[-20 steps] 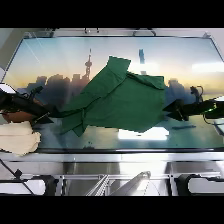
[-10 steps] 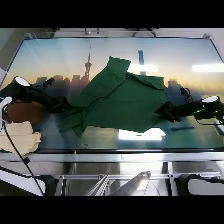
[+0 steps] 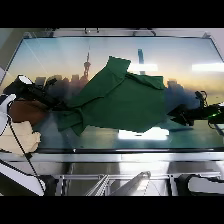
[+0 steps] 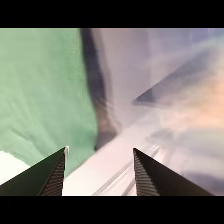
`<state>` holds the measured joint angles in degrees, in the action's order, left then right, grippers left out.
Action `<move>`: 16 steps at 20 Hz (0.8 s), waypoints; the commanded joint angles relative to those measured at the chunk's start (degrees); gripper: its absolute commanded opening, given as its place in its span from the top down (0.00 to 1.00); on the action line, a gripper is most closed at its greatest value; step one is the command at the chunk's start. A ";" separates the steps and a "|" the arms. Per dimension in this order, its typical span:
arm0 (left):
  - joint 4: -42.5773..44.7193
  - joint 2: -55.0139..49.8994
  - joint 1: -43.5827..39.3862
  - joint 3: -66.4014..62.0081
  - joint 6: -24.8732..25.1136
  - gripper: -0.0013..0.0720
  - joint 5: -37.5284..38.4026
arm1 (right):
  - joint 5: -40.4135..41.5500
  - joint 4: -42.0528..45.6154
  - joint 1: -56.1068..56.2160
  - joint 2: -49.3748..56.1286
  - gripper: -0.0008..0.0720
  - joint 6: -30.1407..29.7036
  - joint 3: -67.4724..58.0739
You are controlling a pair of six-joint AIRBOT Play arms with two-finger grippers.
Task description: Fold the shirts.
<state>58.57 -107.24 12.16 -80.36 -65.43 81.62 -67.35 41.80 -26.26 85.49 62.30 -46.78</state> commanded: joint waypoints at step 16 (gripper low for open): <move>-33.64 14.80 1.92 -0.26 6.56 0.95 15.50 | -14.14 -25.70 11.26 -9.05 0.97 -5.07 -13.33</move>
<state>42.06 -99.46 13.21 -80.55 -62.22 91.33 -74.76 24.64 -12.53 84.07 55.88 -52.56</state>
